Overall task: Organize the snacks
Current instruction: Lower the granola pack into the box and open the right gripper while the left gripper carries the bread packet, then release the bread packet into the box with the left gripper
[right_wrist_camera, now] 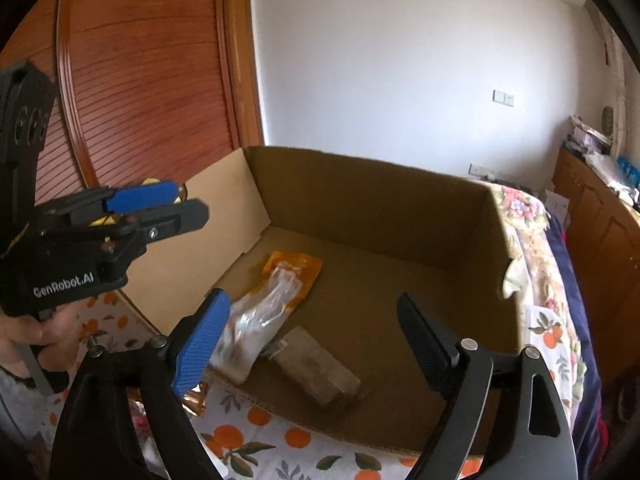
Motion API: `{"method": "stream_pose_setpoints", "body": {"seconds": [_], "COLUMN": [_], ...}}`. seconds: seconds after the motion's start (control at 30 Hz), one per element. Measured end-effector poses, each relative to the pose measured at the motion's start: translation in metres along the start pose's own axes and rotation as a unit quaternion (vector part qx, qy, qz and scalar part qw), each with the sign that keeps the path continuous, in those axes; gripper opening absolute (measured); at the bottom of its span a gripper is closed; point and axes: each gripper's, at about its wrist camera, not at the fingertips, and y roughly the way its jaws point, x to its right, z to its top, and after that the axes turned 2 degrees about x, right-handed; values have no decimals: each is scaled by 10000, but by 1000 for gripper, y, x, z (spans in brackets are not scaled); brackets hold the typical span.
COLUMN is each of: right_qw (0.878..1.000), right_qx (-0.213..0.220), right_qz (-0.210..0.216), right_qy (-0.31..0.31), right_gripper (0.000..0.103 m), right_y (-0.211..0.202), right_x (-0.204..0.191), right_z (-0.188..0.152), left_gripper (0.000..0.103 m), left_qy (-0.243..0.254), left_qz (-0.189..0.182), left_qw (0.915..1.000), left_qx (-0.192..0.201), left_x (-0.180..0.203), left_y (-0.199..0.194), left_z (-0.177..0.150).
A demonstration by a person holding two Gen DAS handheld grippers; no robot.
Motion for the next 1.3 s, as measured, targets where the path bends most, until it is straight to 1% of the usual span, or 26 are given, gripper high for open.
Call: {"method": "stream_pose_setpoints", "body": {"seconds": [0.13, 0.3, 0.47, 0.67, 0.87, 1.0, 1.1, 1.3], "right_qw": [9999, 9995, 9991, 9983, 9958, 9939, 9939, 9939], "right_qx": [112, 254, 268, 167, 172, 97, -11, -214], "right_qz": [-43, -160, -274, -340, -264, -161, -165, -94], "right_qy": [69, 104, 173, 432, 854, 1087, 1091, 1080], "right_gripper": [87, 87, 87, 87, 87, 87, 87, 84], "right_y": [-25, -68, -106, -133, -143, -139, -133, -121], "right_x": [-2, -11, -20, -25, -25, -26, -34, -46], "right_z": [2, -2, -23, -67, -106, -128, -140, -157], "left_gripper": [55, 56, 56, 57, 58, 58, 58, 58], "left_qy": [9, 24, 40, 16, 93, 117, 116, 122], "left_qz": [15, 10, -53, -196, -311, -391, -391, -416], "left_qw": [10000, 10000, 9998, 9990, 9978, 9965, 9959, 9948], "left_qx": [14, -40, -180, -392, -576, -736, -808, -919], "left_x": [3, 9, 22, 40, 58, 67, 72, 75], "left_y": [-23, -49, -74, -94, -102, -103, -106, -109], "left_z": [-3, -14, -37, -73, -114, -134, -148, -165]}}
